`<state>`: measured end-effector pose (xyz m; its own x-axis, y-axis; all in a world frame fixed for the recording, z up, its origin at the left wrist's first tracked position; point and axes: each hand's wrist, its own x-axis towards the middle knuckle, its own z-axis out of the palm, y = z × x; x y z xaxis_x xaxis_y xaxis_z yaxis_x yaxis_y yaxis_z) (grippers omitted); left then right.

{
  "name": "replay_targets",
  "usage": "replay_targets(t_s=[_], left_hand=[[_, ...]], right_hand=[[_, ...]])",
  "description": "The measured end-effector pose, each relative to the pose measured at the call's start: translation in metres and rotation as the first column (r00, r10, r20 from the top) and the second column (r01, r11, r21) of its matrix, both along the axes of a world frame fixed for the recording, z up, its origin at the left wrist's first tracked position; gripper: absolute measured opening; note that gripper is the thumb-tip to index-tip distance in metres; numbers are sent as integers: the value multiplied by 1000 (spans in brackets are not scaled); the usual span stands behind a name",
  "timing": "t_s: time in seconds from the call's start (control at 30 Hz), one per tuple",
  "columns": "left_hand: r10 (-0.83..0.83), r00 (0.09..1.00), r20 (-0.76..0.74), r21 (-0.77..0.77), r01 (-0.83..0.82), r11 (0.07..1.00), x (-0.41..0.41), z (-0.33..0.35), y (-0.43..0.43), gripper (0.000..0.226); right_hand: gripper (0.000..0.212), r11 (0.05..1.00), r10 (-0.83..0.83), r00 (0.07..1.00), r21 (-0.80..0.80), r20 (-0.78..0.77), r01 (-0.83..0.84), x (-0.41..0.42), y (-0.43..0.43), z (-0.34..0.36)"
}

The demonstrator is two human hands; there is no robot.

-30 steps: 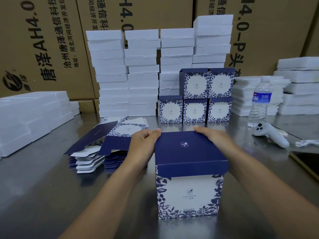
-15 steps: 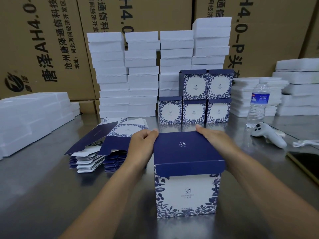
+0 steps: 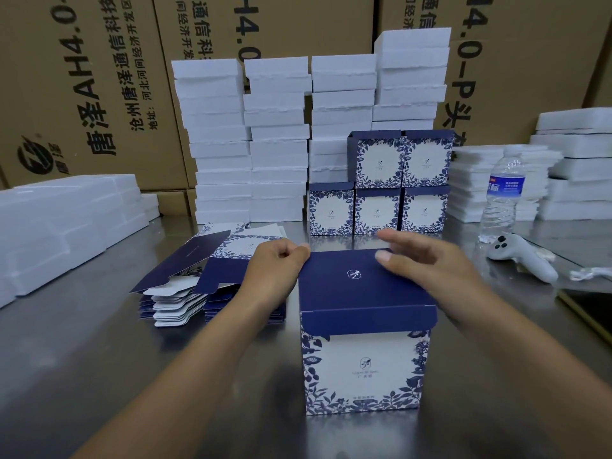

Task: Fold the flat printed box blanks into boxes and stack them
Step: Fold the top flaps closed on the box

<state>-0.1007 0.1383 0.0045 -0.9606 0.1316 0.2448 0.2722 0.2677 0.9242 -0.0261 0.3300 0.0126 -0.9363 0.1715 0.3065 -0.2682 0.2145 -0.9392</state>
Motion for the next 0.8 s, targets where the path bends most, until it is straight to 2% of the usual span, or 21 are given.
replay_targets(t_s=[0.07, 0.13, 0.23, 0.33, 0.4, 0.5, 0.57, 0.63, 0.67, 0.73, 0.8], left_hand=[[5, 1000, -7, 2, -5, 1000, -2, -1, 1, 31], [20, 1000, -19, 21, -19, 1000, -3, -2, 2, 34], [26, 999, -37, 58, -24, 998, -4, -3, 4, 32], [32, 996, -79, 26, -30, 999, -4, -3, 3, 30], [40, 991, -130, 4, -39, 999, -1, -3, 4, 19], [2, 952, -307, 35, 9, 999, 12, -7, 8, 17], [-89, 874, -477, -80, 58, 995, 19, -11, 12, 18], [-153, 788, -596, -238, 8, 971, 20, -17, 15, 20], [-141, 771, -621, -250, -24, 968, 18, -20, 16, 21], [-75, 766, -638, -170, -45, 984, 14, -23, 17, 21], [-33, 759, -650, -114, -54, 992, 11, -25, 19, 20]], right_hand=[[35, 990, 91, 987, 116, -133, -76, 17, 1, -1], [25, 964, 161, 958, 245, -238, -101, 29, -2, -6], [15, 898, 140, 911, 437, -388, 48, 29, -7, -20], [17, 887, 92, 866, 436, -491, 153, 18, -9, -30], [16, 879, 62, 855, 434, -514, 197, 8, -8, -34], [15, 862, -7, 857, 432, -515, 267, -9, -7, -36], [16, 842, -31, 857, 448, -515, 300, -20, -7, -36], [16, 857, -49, 861, 422, -507, 297, -29, -9, -37], [21, 874, -56, 862, 393, -503, 286, -32, -11, -38], [29, 899, -69, 857, 341, -511, 276, -35, -15, -41], [26, 915, -69, 845, 304, -531, 266, -37, -18, -43]])
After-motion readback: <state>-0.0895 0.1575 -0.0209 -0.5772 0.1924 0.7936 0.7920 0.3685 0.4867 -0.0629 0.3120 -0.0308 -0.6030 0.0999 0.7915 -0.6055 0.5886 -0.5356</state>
